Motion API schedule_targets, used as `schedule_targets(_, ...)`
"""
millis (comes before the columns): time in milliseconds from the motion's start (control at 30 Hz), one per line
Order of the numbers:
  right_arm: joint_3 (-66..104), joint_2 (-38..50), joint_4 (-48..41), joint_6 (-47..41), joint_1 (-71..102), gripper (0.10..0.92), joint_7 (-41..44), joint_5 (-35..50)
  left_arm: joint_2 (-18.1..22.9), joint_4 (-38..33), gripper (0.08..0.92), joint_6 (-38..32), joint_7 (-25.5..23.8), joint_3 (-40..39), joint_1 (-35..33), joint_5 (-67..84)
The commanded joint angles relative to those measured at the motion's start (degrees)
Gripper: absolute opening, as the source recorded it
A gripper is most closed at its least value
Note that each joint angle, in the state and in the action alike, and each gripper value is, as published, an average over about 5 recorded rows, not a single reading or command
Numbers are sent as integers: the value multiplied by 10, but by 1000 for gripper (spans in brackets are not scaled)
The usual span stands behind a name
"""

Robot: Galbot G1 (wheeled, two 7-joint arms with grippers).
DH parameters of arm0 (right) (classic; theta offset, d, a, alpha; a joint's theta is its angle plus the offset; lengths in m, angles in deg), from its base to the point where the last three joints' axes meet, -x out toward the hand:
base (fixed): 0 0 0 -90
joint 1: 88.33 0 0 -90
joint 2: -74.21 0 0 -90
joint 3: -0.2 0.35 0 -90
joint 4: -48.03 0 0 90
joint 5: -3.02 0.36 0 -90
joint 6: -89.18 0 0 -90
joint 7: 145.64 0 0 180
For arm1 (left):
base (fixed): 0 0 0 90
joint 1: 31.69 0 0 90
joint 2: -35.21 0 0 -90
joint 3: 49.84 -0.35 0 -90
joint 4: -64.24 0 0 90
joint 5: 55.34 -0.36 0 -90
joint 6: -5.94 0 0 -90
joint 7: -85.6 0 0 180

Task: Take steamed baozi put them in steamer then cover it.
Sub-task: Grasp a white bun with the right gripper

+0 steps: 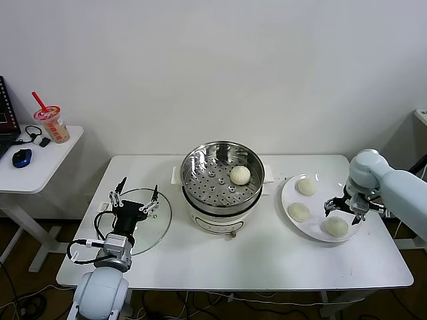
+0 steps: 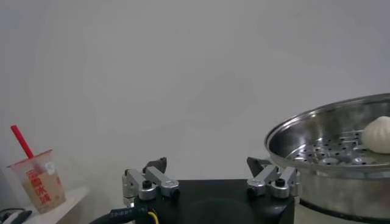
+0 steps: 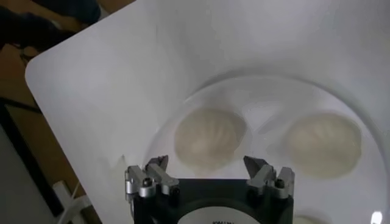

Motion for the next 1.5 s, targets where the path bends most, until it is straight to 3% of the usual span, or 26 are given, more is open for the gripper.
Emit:
schedule_targets(33, -81, 20, 13, 28, -128, 821, 16, 81, 1, 1, 823, -1, -1, 1, 0, 0)
schedule_targets(200, -219, 6, 9, -29, -320, 823, 26, 246, -1, -1, 823, -1, -1, 1, 2, 2)
schedule_targets(400, -381, -52, 12, -216, -503, 823, 0, 474, 0, -7, 823, -1, -1, 0, 3, 3)
schedule_targets(667, -487, -132, 100, -470, -593, 823, -57, 711, 3, -16, 823, -1, 0, 1, 0, 3)
schedule_targets(900, -528, -196, 98, -540, -593, 823, -52, 751, 9, -25, 823, -1, -1, 2, -4, 4)
schedule_targets(1500, -592, -302, -40, -619, -521, 823, -63, 803, 12, -27, 823, -5, -2, 15, -6, 15)
